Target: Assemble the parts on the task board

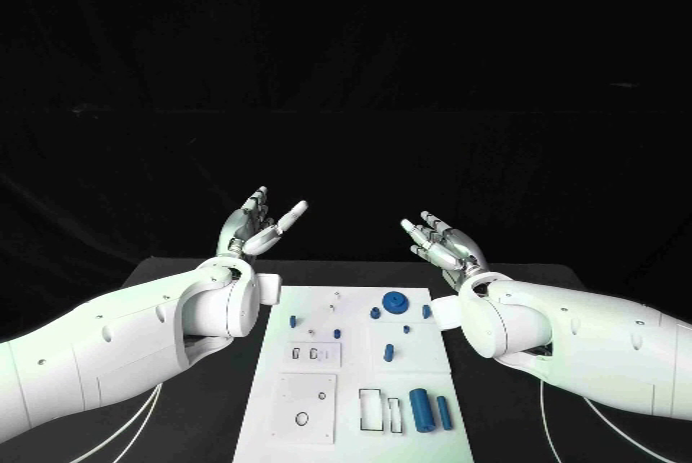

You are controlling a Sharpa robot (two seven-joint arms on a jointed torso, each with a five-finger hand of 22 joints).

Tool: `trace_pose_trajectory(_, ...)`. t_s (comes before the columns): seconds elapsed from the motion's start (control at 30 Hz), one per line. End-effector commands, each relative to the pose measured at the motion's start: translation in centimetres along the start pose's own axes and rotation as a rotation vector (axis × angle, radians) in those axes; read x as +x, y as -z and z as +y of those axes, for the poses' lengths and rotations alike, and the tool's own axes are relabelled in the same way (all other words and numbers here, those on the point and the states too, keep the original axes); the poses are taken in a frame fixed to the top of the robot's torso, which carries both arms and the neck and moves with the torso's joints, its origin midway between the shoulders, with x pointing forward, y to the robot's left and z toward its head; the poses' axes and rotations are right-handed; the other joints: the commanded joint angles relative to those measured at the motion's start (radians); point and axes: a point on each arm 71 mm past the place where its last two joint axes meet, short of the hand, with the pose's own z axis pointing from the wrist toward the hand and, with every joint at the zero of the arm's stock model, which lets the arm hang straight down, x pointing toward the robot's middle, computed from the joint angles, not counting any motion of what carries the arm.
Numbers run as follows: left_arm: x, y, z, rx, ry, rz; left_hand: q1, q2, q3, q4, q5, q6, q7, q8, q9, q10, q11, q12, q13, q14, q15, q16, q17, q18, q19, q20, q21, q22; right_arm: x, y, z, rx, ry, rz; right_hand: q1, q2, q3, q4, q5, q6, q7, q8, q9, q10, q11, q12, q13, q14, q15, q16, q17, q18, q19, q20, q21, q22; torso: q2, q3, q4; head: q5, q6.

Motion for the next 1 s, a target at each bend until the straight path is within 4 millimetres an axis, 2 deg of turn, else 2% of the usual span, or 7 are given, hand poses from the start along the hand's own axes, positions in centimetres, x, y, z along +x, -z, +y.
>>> trace_pose_trajectory(0.03, 0.6, 0.0, -0.2, 0.028, 0.005, 0.065, 0.057, -0.01, 0.003, 0.016, 0.01, 0.018, 0.08, 0.007, 0.006, 0.011, 0.021, 0.007, 0.003, 0.01, 0.022, 0.01, 0.004, 0.021, 0.004, 0.021, 0.006, 0.002, 1.2, -0.2, 0.0, 0.032, 0.01, 0.221, 0.168, -0.017, 0.04, -0.078, 0.01, 0.185, 0.176, 0.067, 0.053, 0.248, -0.003, 0.055, 0.028, 0.277, -0.011, 0.084, 0.051, 0.046, 0.197, 0.005, 0.076, 0.04, 0.0, -0.0001, 0.0006, 0.0, 0.0)
trace_pose_trajectory(0.17, 0.6, 0.0, -0.2, 0.028, 0.005, 0.065, 0.072, 0.004, 0.018, 0.016, 0.006, 0.068, 0.112, 0.025, 0.025, 0.065, 0.056, 0.021, 0.013, 0.062, 0.043, 0.027, 0.019, 0.039, 0.035, 0.03, 0.016, 0.009, 1.3, -0.4, 0.0, 0.045, 0.025, 0.271, 0.215, -0.03, 0.059, -0.126, 0.008, 0.341, 0.172, 0.125, 0.091, 0.488, -0.019, 0.107, 0.047, 0.487, -0.038, 0.149, 0.086, 0.075, 0.357, 0.002, 0.135, 0.066, 0.0, -0.0001, 0.0006, 0.0, 0.0)
trace_pose_trajectory(0.27, 0.6, 0.0, -0.2, 0.028, 0.005, 0.065, 0.107, 0.041, 0.066, 0.016, -0.013, 0.183, 0.149, 0.07, 0.064, 0.197, 0.095, 0.06, 0.033, 0.23, 0.069, 0.093, 0.061, 0.035, 0.158, 0.035, 0.063, 0.036, 1.3, -0.4, 0.0, 0.051, 0.031, 0.292, 0.25, -0.054, 0.093, -0.181, 0.005, 0.525, 0.162, 0.185, 0.129, 0.717, -0.041, 0.133, 0.048, 0.673, -0.069, 0.195, 0.107, 0.106, 0.522, 0.002, 0.189, 0.082, 0.0, -0.0001, 0.0006, 0.0, 0.0)
trace_pose_trajectory(0.33, 0.6, 0.0, -0.2, 0.028, 0.005, 0.065, 0.133, 0.115, 0.142, 0.013, -0.042, 0.341, 0.164, 0.136, 0.113, 0.445, 0.12, 0.129, 0.06, 0.482, 0.054, 0.193, 0.118, 0.044, 0.467, 0.031, 0.19, 0.1, 1.3, -0.5, 0.0, 0.052, 0.032, 0.296, 0.256, -0.065, 0.114, -0.201, 0.005, 0.603, 0.152, 0.205, 0.141, 0.764, -0.052, 0.126, 0.046, 0.711, -0.081, 0.198, 0.107, 0.117, 0.55, 0.002, 0.195, 0.079, 0.0, -0.0001, 0.0006, 0.0, 0.0)
trace_pose_trajectory(0.37, -1.0, 0.7, -0.6, 0.027, 0.017, 0.083, 0.14, 0.131, 0.159, 0.01, -0.045, 0.383, 0.161, 0.153, 0.125, 0.514, 0.116, 0.142, 0.062, 0.601, 0.045, 0.24, 0.146, 0.055, 0.534, 0.03, 0.221, 0.112, -1.2, -1.3, 2.3, -0.182, 0.429, 0.198, 0.258, -0.071, 0.124, -0.209, 0.005, 0.64, 0.147, 0.215, 0.146, 0.785, -0.058, 0.125, 0.046, 0.728, -0.087, 0.2, 0.107, 0.122, 0.563, 0.001, 0.198, 0.078, 0.026, -0.0104, 0.0308, -0.031, -0.016)
trace_pose_trajectory(0.5, -1.1, 1.0, -0.7, 0.023, 0.024, 0.095, 0.173, 0.178, 0.216, 0.003, -0.052, 0.622, 0.141, 0.252, 0.19, 0.773, 0.077, 0.197, 0.069, 0.758, -0.002, 0.303, 0.178, 0.099, 0.68, 0.021, 0.293, 0.13, -1.4, -1.5, 3.0, -0.22, 0.52, 0.21, 0.246, -0.098, 0.18, -0.229, 0.002, 0.728, 0.13, 0.222, 0.148, 0.857, -0.076, 0.098, 0.044, 0.788, -0.104, 0.199, 0.105, 0.129, 0.611, -0.006, 0.208, 0.072, 0.038, -0.0111, 0.036, -0.038, -0.016)
trace_pose_trajectory(1.0, -0.8, 3.0, -2.5, 0.025, 0.05, 0.205, 0.195, 0.153, 0.292, 0.001, -0.053, 0.773, 0.086, 0.285, 0.195, 1.003, 0.012, 0.161, 0.059, 0.995, -0.081, 0.379, 0.281, 0.1, 0.884, -0.058, 0.396, 0.149, -1.2, -1.8, 4.9, -0.285, 0.927, 0.34, 0.211, -0.18, 0.289, -0.267, 0.012, 0.854, 0.076, 0.243, 0.153, 1.041, -0.138, 0.054, 0.051, 1.034, -0.187, 0.279, 0.177, 0.13, 0.814, -0.091, 0.326, 0.116, 0.098, -0.0251, 0.0609, -0.07, -0.01)
